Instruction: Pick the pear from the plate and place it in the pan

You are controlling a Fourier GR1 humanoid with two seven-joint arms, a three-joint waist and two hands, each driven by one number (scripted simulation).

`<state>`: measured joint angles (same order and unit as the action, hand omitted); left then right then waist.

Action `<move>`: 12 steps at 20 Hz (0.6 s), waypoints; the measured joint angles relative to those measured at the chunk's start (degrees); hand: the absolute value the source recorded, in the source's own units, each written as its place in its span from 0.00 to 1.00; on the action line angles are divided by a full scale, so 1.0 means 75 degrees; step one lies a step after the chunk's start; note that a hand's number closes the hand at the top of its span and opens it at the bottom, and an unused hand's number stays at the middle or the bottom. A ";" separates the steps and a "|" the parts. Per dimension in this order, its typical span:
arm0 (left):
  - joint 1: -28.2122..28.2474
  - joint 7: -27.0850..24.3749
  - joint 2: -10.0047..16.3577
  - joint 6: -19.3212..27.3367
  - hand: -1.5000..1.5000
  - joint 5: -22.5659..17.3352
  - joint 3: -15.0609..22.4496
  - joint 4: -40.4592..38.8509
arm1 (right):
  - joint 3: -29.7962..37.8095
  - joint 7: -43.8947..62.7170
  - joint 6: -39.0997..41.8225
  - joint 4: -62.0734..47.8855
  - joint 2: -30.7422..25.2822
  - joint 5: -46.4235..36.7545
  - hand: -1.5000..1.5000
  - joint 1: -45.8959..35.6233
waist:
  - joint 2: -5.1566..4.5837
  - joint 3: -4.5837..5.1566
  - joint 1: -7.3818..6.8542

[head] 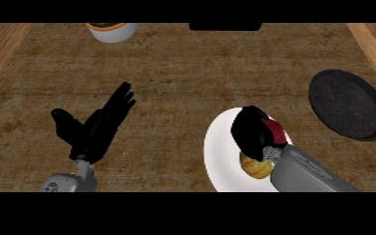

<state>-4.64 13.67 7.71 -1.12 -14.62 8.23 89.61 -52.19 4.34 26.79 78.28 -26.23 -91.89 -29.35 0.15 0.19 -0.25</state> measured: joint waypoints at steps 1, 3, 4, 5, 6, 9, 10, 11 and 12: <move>0.0018 -0.0042 0.0013 -0.0032 0.50 0.0017 -0.0009 -0.0036 | 0.0155 0.0104 -0.0043 0.0083 0.0074 0.0045 1.00 0.0094 | 0.0002 0.0001 0.0019; 0.0088 -0.0013 0.0037 0.0007 0.50 0.0003 -0.0069 0.0015 | 0.0713 0.0528 -0.0173 0.0362 0.0300 0.0411 1.00 0.0519 | 0.0024 -0.0008 0.0134; 0.0157 -0.0055 0.0042 0.0036 0.50 0.0000 -0.0118 0.0003 | 0.1064 0.0778 -0.0259 0.0513 0.0472 0.0667 1.00 0.0776 | 0.0040 -0.0012 0.0246; 0.0229 -0.0088 0.0062 0.0061 0.50 -0.0014 -0.0182 0.0012 | 0.1427 0.1061 -0.0386 0.0645 0.0691 0.0930 1.00 0.1061 | 0.0060 -0.0015 0.0353; 0.0276 -0.0091 0.0058 0.0108 0.50 -0.0031 -0.0236 0.0027 | 0.1818 0.1315 -0.0506 0.0791 0.0917 0.1231 1.00 0.1333 | 0.0081 -0.0021 0.0484; 0.0430 -0.0119 0.0124 0.0128 0.50 -0.0079 -0.0372 0.0038 | 0.2731 0.2104 -0.1092 0.1464 0.1490 0.1854 1.00 0.2131 | 0.0120 -0.0032 0.0695; 0.0434 -0.0116 0.0123 0.0128 0.50 -0.0096 -0.0388 0.0047 | 0.2906 0.2358 -0.1342 0.1766 0.1653 0.1941 1.00 0.2374 | 0.0122 -0.0034 0.0707; 0.0440 -0.0092 0.0123 0.0139 0.50 -0.0092 -0.0382 0.0085 | 0.3025 0.2591 -0.1602 0.2098 0.1798 0.1984 1.00 0.2603 | 0.0126 -0.0036 0.0695; 0.0436 -0.0096 0.0128 0.0147 0.50 -0.0065 -0.0378 0.0067 | 0.3112 0.2785 -0.1840 0.2478 0.1939 0.2028 1.00 0.2799 | 0.0125 -0.0037 0.0693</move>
<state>-1.37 12.95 8.66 -0.02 -15.11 5.39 90.12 -28.85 25.23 12.99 96.87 -11.69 -76.68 -8.36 1.09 -0.09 4.95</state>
